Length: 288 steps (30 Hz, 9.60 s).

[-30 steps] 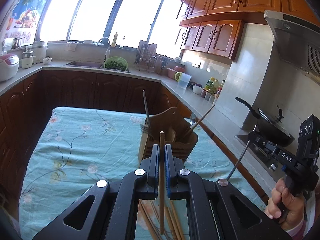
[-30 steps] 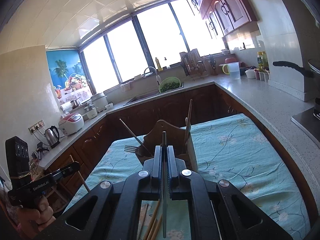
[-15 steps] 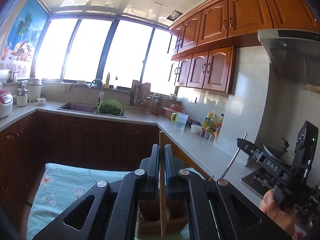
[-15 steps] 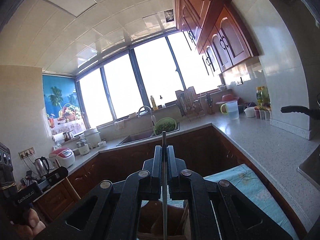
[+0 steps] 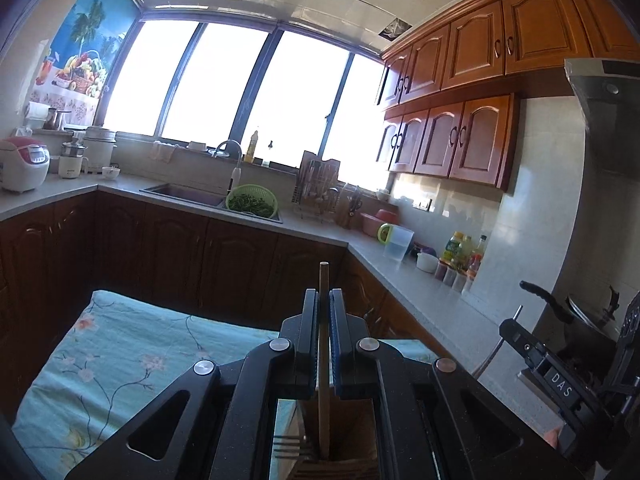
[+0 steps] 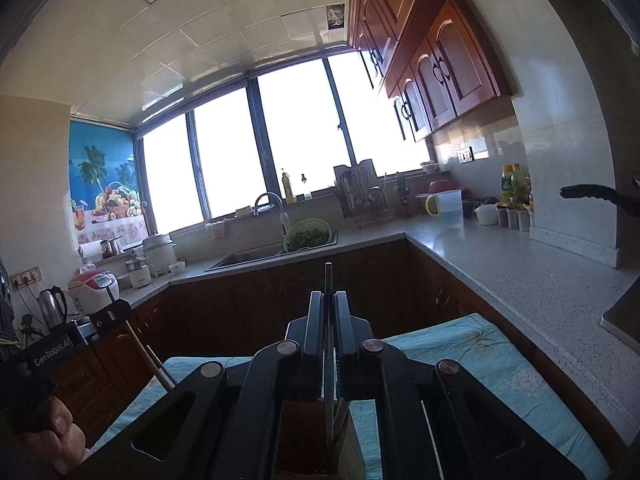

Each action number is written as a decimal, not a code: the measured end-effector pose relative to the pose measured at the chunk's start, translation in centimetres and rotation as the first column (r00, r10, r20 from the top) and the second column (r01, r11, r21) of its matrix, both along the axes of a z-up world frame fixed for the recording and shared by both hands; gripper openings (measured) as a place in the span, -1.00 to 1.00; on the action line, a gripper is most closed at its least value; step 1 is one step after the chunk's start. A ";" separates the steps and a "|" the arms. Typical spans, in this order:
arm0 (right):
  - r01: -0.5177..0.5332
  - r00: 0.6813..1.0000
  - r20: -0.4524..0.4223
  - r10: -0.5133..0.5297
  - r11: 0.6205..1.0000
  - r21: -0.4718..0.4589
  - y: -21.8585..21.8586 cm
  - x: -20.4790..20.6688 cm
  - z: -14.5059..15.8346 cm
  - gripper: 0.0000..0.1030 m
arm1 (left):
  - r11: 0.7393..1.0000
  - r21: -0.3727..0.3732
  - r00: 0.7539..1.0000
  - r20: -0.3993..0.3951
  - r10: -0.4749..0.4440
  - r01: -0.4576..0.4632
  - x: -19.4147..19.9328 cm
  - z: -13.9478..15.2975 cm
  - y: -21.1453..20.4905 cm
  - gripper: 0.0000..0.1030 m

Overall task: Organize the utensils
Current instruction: 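Lower both chopsticks into the wooden holder while both tools open to release, then move both open tools back down to the chopsticks on the tablecloth, then grasp a wooden chopstick with the left tool while the right grasps another wooden chopstick, then carry both held wooden chopsticks up over the wooden holder, then insert both chopsticks into the wooden holder while both tools open to release, then move both open tools back to the remaining chopsticks on the tablecloth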

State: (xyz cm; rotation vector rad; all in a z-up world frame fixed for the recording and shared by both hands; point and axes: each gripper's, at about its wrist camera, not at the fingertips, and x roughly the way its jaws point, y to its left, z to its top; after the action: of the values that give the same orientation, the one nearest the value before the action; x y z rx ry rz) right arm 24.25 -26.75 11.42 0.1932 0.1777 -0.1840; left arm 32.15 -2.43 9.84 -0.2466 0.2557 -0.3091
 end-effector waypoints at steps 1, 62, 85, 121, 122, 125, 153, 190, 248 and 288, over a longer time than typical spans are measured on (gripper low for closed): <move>0.000 1.000 -0.014 0.000 1.000 0.002 0.0 -0.1 -0.5 -0.91 | 1.000 0.007 1.000 -0.012 -0.005 0.005 0.0 -0.5 -0.2 -0.94; -0.005 0.960 -0.270 0.075 0.968 0.251 3.4 -17.0 -9.2 0.83 | 0.996 0.046 0.924 -0.372 0.091 -0.080 -19.2 -4.7 10.2 0.81; -0.007 0.932 -0.345 0.106 0.961 0.275 3.4 -16.5 -11.7 0.38 | 0.930 0.332 0.837 -0.545 0.054 0.157 -14.5 -9.8 1.7 0.14; -0.182 0.736 -0.649 0.193 0.980 0.085 8.4 -4.4 -17.3 -0.85 | 0.946 0.276 0.802 -0.596 0.031 0.168 -8.3 -10.6 5.4 -0.56; -0.184 0.732 -0.655 0.187 0.980 0.074 8.3 -4.8 -17.2 -0.86 | 0.945 0.267 0.800 -0.599 0.010 0.188 -8.2 -10.7 5.1 -0.59; -0.172 0.731 -0.654 0.196 0.980 0.102 7.3 -5.8 -17.0 -0.85 | 0.935 0.282 0.797 -0.604 -0.002 0.216 -8.0 -10.9 4.5 -0.59; -0.162 0.840 -0.496 0.218 0.975 0.154 7.9 -9.4 -11.7 -0.90 | 0.964 0.183 0.844 -0.532 -0.068 0.193 -11.4 -6.4 6.0 -0.92; -0.177 0.969 -0.155 0.195 0.977 0.117 4.6 -14.8 1.4 -0.90 | 0.983 0.056 0.966 -0.205 -0.161 0.176 -20.0 6.1 9.8 -0.92; 0.018 0.987 -0.159 -0.006 0.997 0.076 -0.9 -0.6 -0.5 -0.88 | 0.991 0.093 0.988 -0.136 -0.079 0.092 1.7 1.6 0.0 -0.91; -0.045 0.971 -0.223 0.091 0.978 0.204 3.7 -14.4 -6.4 0.81 | 0.998 0.030 0.952 -0.300 0.066 -0.060 -16.1 -3.2 9.0 0.52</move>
State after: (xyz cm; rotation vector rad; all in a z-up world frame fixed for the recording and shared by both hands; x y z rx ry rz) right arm 9.88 -23.09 4.99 0.3640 0.4355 -0.1197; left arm 16.01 6.53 6.62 -0.2805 0.5509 -0.2041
